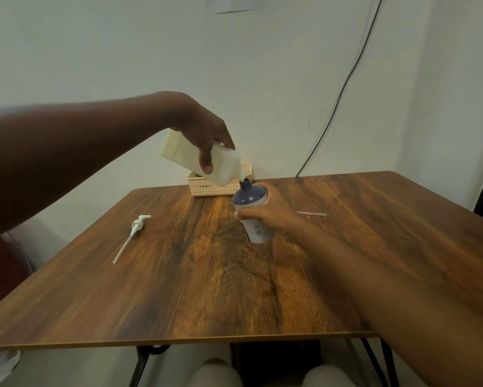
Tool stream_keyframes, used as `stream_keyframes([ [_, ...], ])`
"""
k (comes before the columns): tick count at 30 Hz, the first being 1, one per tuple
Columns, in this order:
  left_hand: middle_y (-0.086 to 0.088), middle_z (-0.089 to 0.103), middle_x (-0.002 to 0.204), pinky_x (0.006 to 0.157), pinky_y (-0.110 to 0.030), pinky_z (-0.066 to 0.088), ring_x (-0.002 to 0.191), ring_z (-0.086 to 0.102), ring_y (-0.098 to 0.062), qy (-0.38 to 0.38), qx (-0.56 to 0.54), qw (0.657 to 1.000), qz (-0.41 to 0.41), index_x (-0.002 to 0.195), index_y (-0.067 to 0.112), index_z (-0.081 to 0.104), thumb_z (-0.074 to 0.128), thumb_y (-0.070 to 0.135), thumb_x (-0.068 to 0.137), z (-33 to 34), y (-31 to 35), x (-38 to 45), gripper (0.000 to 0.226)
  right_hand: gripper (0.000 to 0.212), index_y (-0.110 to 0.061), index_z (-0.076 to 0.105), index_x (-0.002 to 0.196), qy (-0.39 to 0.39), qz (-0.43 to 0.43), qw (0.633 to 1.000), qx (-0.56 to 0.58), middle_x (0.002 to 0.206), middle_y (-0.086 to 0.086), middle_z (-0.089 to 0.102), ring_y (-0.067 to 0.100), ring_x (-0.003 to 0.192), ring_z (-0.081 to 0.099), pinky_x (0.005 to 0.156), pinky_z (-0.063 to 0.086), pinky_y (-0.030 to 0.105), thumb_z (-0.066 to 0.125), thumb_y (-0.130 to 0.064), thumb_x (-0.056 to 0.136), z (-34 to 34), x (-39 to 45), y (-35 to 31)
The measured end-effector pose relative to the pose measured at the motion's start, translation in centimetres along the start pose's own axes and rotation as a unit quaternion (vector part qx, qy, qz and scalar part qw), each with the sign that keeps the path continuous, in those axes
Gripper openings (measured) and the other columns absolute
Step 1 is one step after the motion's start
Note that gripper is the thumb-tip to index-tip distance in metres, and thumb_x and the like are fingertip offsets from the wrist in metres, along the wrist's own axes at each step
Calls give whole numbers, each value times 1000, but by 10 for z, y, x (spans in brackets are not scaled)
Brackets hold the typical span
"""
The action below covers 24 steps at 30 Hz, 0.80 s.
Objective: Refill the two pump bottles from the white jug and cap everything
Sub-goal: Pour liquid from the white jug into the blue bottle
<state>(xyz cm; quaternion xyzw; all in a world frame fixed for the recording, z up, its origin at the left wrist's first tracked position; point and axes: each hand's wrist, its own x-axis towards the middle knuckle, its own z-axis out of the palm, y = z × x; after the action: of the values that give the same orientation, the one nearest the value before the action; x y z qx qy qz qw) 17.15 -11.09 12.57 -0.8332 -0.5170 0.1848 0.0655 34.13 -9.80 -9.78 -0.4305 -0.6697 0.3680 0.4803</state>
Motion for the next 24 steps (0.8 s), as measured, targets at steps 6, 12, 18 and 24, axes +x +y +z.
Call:
stream_keyframes([
  [6,1,62,128,99,-42,52,116,57,-24,1,-23,1000,3,145,30,52,83,33,83,0,-4,1,69,54,-38,56,107,1,4,1000,7,106,-13,66,9,94,67,67,52,16,93,-32,68,-1,1,-1],
  [12,1,63,125,102,-47,52,117,57,-27,16,-77,997,6,135,36,55,83,32,83,2,-14,5,59,60,-38,57,106,13,14,999,35,106,-11,67,12,96,67,68,55,18,93,-38,58,-3,8,-8],
  [18,3,66,122,89,-41,57,112,61,-24,44,-177,983,11,139,31,55,82,36,83,19,-28,9,62,62,-37,55,105,37,21,997,61,108,-5,67,15,96,68,61,56,19,94,-34,57,-6,16,-13],
  [24,-2,67,123,89,-42,59,112,64,-26,91,-321,942,25,135,24,57,80,31,86,44,-36,18,54,52,-33,59,104,61,36,993,95,107,-1,71,17,94,71,60,58,19,94,-24,67,-12,23,-25],
])
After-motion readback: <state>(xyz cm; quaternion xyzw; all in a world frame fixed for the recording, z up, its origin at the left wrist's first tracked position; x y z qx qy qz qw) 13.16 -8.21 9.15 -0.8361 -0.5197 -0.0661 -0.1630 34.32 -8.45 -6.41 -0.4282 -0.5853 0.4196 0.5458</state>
